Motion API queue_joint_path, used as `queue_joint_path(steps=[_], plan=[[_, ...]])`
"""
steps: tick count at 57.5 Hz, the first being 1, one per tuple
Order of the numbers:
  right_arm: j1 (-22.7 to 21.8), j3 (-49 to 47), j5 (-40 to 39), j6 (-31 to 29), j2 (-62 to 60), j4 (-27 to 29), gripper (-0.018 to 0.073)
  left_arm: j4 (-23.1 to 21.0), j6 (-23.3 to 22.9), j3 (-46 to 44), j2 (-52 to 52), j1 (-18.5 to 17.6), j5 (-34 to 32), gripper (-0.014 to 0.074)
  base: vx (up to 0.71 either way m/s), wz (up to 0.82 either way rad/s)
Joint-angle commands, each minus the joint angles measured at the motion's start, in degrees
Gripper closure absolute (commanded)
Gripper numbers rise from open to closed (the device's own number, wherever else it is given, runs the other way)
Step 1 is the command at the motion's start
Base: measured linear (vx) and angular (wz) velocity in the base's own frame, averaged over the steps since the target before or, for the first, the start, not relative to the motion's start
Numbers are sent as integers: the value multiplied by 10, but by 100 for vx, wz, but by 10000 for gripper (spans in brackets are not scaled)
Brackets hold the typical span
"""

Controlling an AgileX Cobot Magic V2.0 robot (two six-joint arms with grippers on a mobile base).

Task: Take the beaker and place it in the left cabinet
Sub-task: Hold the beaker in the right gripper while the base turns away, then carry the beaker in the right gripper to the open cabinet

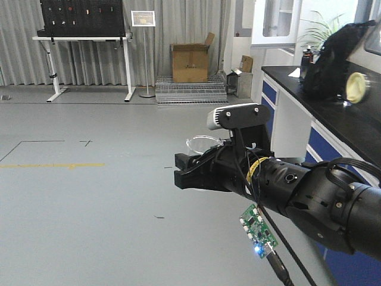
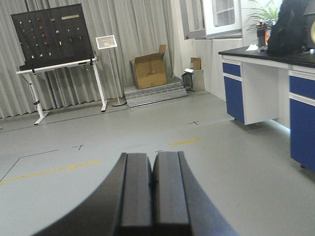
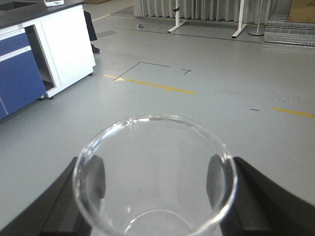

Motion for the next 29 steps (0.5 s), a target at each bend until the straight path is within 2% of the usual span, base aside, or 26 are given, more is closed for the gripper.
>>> queue_joint_path(steps=[1,29], plan=[[-2,-23,-41,-4,-25,1,561,-2,-2,9,-11,0,-48,595,66,6],[-2,-23,-42,-4,-25,1,561,-2,-2,9,-11,0,-48,595,72,0]])
